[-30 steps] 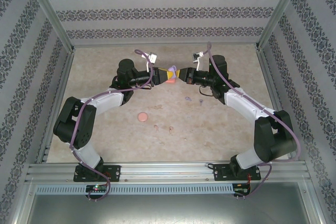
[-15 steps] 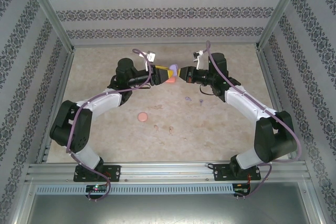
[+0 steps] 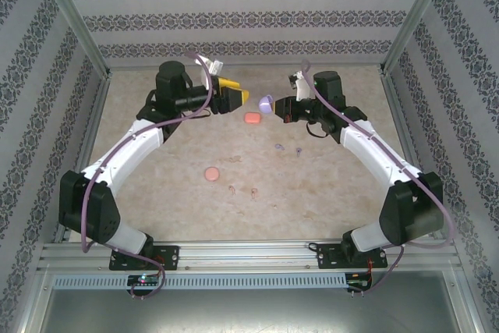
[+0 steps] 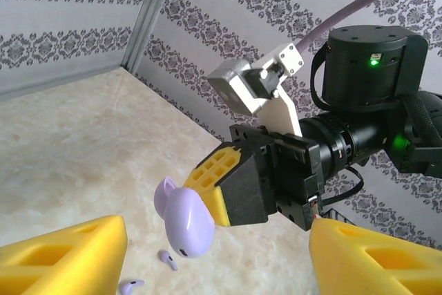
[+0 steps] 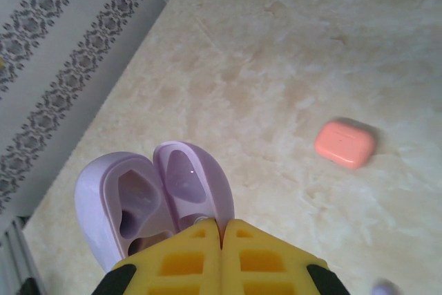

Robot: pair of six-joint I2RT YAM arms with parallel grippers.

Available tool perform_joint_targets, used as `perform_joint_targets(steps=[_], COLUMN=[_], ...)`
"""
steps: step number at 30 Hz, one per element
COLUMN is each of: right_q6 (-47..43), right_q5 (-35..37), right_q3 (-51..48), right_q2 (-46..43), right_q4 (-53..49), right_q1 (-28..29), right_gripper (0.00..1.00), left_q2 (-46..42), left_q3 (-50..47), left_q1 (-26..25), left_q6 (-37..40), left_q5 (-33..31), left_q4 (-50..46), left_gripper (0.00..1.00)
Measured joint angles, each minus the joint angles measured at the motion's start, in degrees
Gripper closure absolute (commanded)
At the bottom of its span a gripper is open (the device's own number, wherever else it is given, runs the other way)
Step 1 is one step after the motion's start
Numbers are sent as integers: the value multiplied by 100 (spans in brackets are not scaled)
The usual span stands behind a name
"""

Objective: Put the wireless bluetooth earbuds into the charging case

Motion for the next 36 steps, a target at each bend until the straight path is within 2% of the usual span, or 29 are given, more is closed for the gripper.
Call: perform_joint_targets(steps=[5,13,22,28,36], right_q6=[-645,-1491,-1989,-2111,-2116], right_q5=[96,321,348,348,323], right_q3=[55,295,857,1062,1320], right_q2=[-101,-131,190,474,619], right_q4=[-367,-909,-1329,-1539,-1685], right_q1=[0,87,212,269,343], right_gripper=[100,100,100,100,100], left_q2=[612,2129,3121,3226,3272], left_q3=[1080,2922,4183,4251,4251], left_q1=[24,35,35,31,17], left_q6=[713,2052,3228,3681,3899], left_q5=[328,1010,1790,2153,2245], left_q4=[-1294,-3722,-5689,-6293,-6448], left_gripper=[30,30,34,36,40])
